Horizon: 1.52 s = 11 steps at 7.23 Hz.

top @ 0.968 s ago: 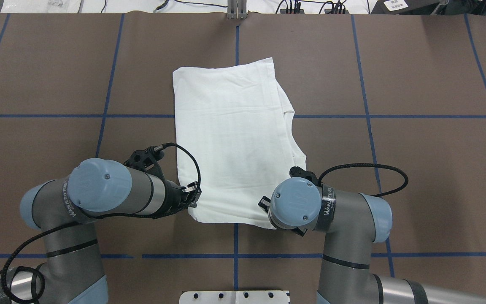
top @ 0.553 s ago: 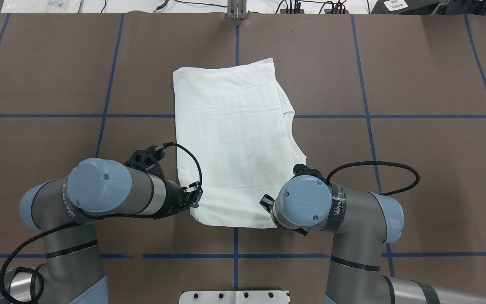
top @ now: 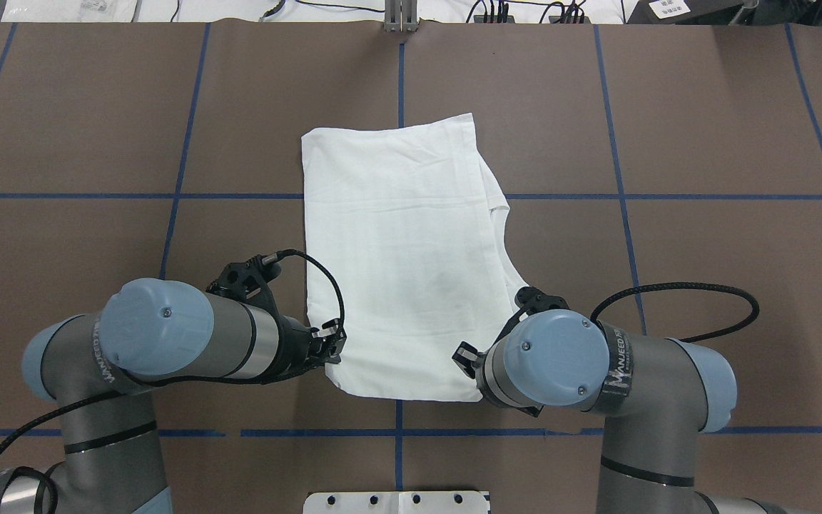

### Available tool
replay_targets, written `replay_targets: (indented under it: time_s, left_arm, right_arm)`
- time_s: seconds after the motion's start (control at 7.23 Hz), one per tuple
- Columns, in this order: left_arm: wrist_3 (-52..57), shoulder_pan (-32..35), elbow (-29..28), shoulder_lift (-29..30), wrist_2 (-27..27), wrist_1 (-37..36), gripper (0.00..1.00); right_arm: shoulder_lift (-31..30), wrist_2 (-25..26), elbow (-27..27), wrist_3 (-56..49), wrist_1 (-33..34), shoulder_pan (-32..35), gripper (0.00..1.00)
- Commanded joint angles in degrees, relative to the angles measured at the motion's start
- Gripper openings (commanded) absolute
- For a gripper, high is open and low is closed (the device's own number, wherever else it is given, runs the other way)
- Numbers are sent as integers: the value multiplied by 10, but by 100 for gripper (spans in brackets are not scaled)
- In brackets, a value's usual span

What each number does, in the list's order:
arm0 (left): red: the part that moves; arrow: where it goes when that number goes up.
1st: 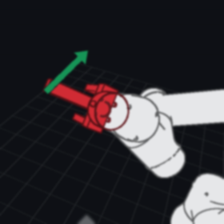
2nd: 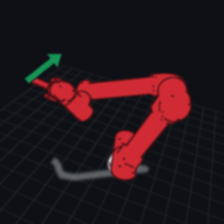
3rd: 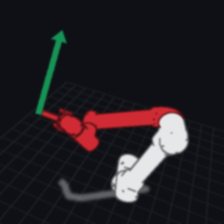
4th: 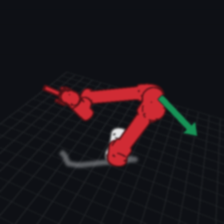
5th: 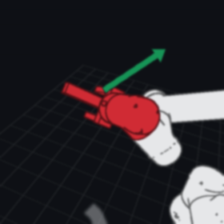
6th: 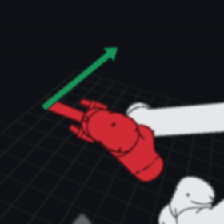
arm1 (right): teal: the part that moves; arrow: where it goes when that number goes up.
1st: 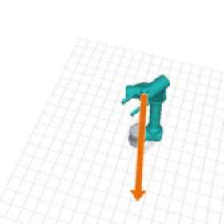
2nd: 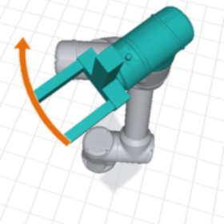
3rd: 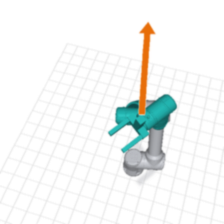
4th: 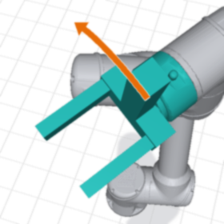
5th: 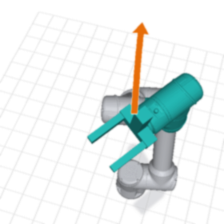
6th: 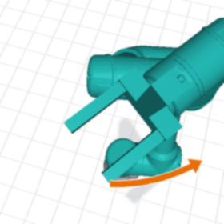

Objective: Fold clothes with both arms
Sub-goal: 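Lift the near edge with both grippers and fold it away from the robot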

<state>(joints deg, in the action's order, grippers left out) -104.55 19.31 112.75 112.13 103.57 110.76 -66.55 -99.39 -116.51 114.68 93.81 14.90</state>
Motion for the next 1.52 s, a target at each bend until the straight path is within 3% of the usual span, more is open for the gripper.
replay_targets:
  time_s: [0.0, 0.28, 0.41, 1.11, 1.38]
  left_arm:
    - [-5, -42, 53, -3, 1, -47, 0]
    - [-6, -53, 116, -33, 4, -80, 0]
    - [-6, -53, 121, -32, 7, -80, 0]
    - [25, 33, 83, 8, 7, -73, 0]
    - [26, 64, 51, 30, 7, -71, 0]
  right_arm:
    - [-3, -61, -68, 1, 53, -18, 0]
    - [-1, -84, -111, 11, 71, -14, 0]
    - [5, -84, -106, 10, 71, -9, 0]
    - [29, -86, -51, -14, 64, 97, 0]
    - [53, -109, -28, -21, 62, 159, 0]
